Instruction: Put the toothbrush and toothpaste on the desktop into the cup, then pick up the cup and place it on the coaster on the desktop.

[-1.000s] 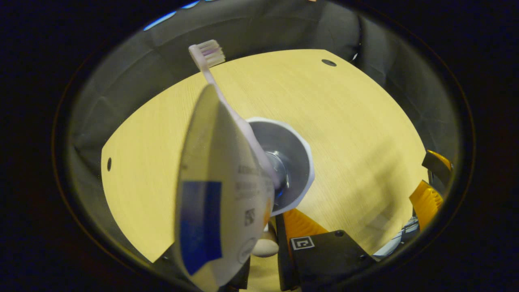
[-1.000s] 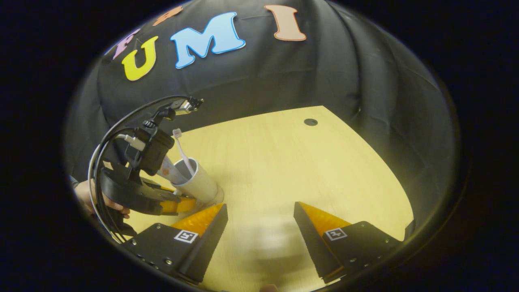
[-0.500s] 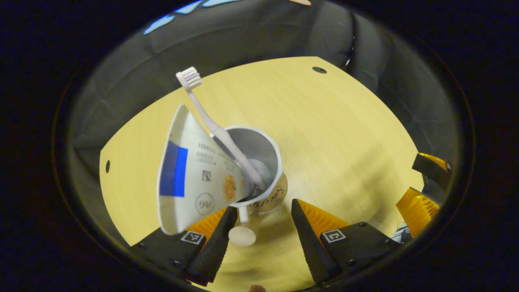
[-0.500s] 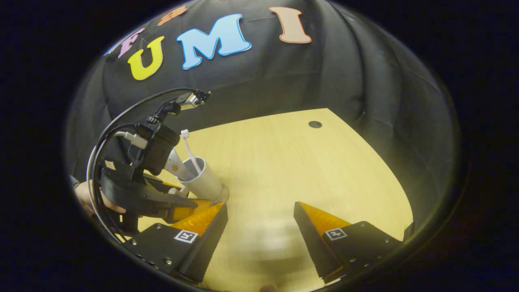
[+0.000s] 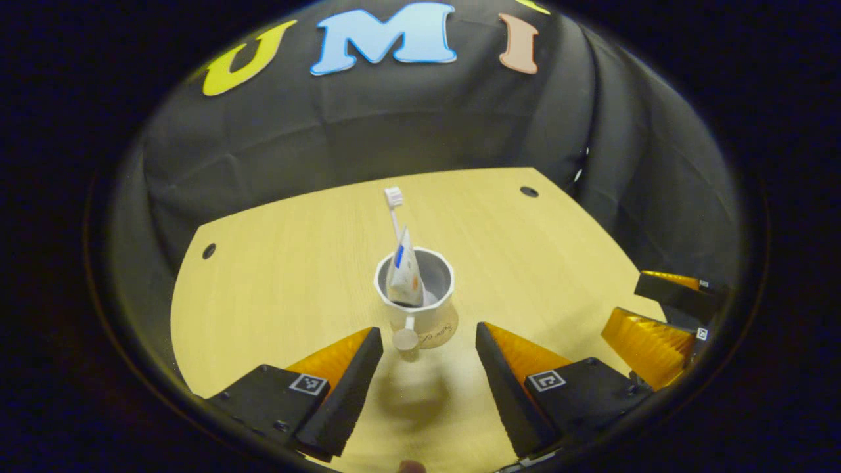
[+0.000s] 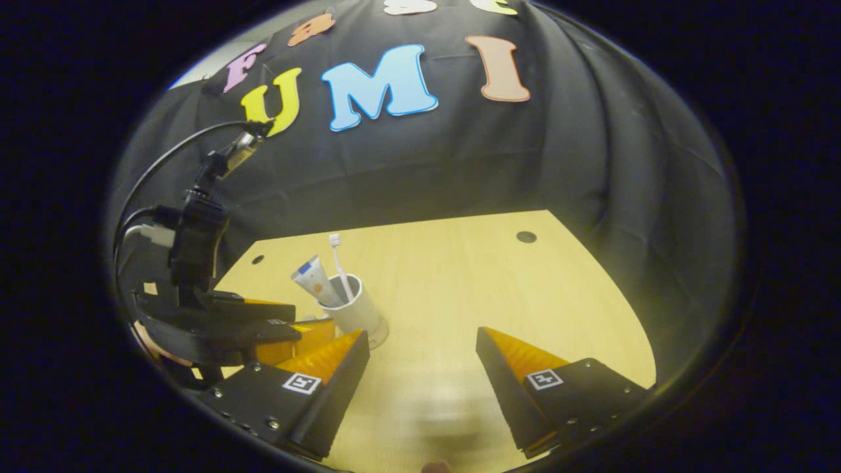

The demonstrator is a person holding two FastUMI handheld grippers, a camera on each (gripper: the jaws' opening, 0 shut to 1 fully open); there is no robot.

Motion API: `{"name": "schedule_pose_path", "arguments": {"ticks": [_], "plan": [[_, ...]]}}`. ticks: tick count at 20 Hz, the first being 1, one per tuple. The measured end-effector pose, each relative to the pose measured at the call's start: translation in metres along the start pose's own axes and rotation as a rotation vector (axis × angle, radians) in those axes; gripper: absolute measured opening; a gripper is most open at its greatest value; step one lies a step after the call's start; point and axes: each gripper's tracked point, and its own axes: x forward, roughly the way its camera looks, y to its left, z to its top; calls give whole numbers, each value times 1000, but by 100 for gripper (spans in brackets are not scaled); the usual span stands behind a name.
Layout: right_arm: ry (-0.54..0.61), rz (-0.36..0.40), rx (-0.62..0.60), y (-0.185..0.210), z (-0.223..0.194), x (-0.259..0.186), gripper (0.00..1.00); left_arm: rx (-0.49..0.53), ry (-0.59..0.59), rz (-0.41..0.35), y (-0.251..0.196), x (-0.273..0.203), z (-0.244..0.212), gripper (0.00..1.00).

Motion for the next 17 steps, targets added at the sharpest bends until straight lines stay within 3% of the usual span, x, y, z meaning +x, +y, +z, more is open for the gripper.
{"name": "schedule_pose_path", "arguments": {"ticks": [8, 17], "plan": [[-154, 4, -95, 27, 33, -33, 97, -87, -337, 40, 7, -86, 33, 95], [-402, -107, -188, 56, 68, -83, 97, -71, -609, 90, 32, -161, 46, 95]]}}
